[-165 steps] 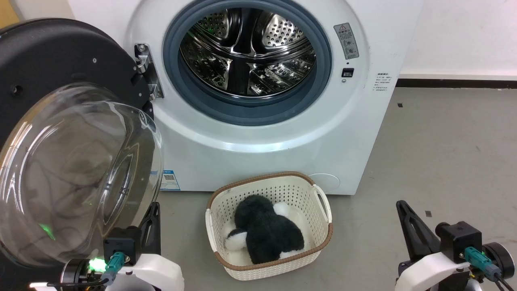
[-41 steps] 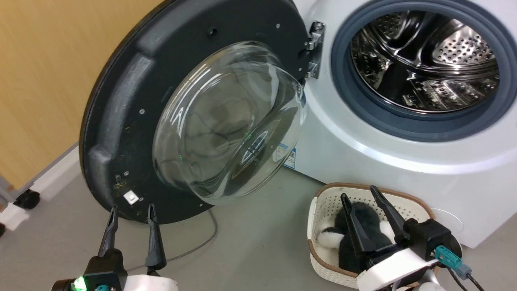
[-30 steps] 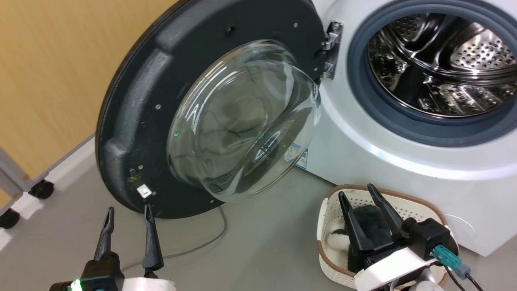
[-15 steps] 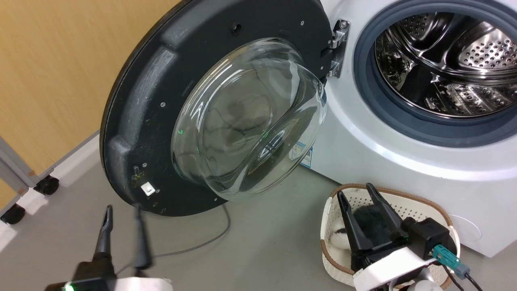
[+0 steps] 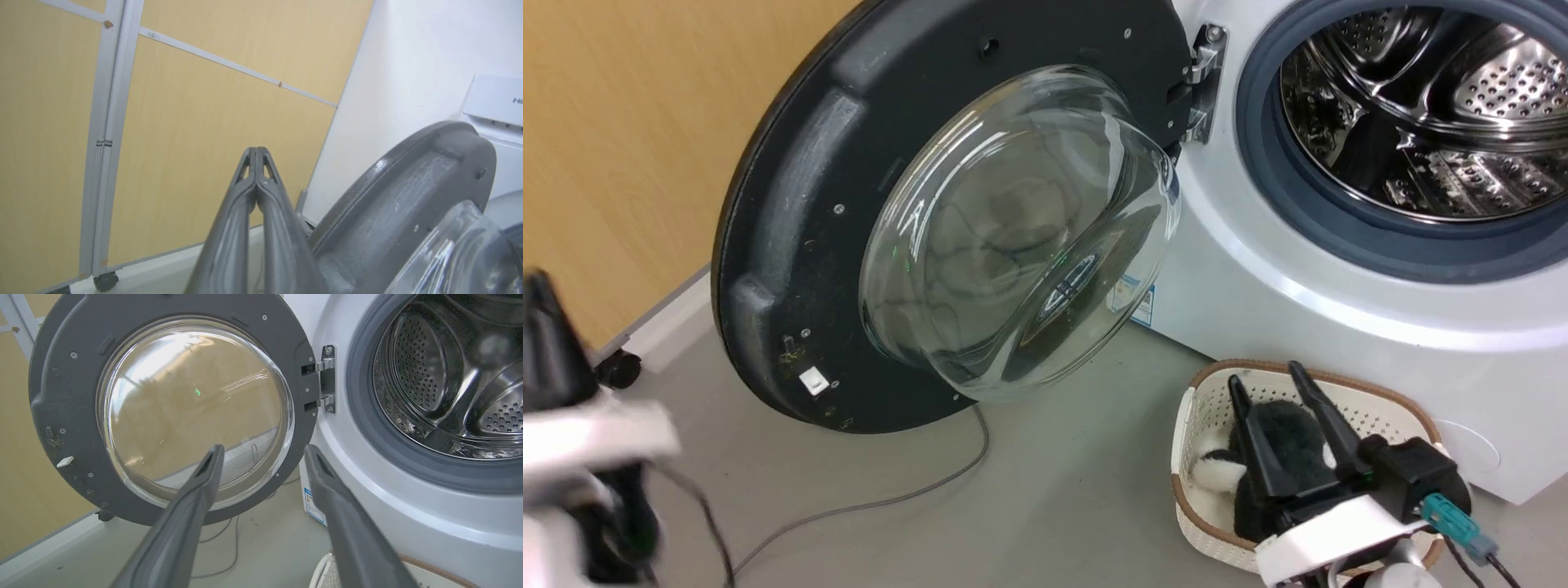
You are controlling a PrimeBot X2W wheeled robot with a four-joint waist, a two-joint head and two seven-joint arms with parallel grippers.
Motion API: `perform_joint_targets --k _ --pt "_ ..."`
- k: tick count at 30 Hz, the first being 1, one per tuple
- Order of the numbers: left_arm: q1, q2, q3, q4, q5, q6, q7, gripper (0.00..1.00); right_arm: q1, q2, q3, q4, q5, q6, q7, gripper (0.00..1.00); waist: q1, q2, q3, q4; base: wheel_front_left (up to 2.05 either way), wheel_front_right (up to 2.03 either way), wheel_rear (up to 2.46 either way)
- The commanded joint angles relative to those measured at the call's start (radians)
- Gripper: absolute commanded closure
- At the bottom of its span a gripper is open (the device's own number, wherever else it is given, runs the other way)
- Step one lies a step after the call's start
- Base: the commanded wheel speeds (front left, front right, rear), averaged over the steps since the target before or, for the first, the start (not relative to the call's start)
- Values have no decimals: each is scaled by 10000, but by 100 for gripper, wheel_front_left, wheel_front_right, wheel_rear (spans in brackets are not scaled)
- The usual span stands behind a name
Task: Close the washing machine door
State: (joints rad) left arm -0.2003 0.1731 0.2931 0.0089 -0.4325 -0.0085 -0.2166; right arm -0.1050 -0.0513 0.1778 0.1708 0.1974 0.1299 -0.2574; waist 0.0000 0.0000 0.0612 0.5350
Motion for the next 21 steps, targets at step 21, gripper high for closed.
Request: perform_joint_targets --k 21 --pt "-3963 202 2460 5748 -7543 -305 6543 100 686 11 -578 -501 -332 8 -44 0 0 0 215 -286 0 0 0"
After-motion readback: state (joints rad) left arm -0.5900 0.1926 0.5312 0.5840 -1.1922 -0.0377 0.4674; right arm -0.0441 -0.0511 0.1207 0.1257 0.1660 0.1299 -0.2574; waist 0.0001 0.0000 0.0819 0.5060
